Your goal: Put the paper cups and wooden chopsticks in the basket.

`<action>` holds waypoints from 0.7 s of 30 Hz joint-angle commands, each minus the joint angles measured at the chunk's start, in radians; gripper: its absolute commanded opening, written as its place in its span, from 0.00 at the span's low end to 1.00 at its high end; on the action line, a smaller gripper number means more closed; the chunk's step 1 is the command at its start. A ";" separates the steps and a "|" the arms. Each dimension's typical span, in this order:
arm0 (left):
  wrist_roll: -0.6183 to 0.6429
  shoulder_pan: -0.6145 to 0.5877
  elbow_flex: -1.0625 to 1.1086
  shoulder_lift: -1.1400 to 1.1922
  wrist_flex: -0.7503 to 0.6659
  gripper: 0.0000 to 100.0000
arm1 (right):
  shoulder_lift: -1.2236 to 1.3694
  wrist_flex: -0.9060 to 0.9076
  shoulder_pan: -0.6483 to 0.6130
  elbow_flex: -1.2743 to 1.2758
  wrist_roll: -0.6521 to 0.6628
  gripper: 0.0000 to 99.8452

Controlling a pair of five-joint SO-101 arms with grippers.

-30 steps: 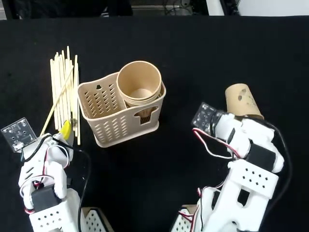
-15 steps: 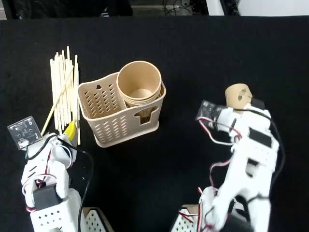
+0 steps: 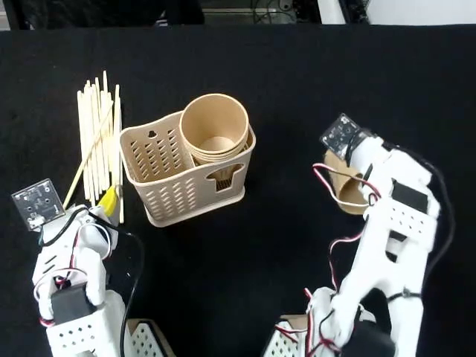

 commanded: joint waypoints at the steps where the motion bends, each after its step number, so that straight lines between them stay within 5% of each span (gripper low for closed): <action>1: -0.006 0.008 -0.010 -0.006 -0.015 0.27 | -0.090 0.276 -0.035 -0.208 -0.101 0.01; 12: -0.006 0.008 -0.013 -0.006 -0.012 0.27 | 0.133 1.099 -0.206 -1.185 -0.597 0.01; 21: -0.008 0.008 -0.015 -0.006 -0.012 0.27 | 0.255 1.103 -0.470 -1.498 -0.907 0.01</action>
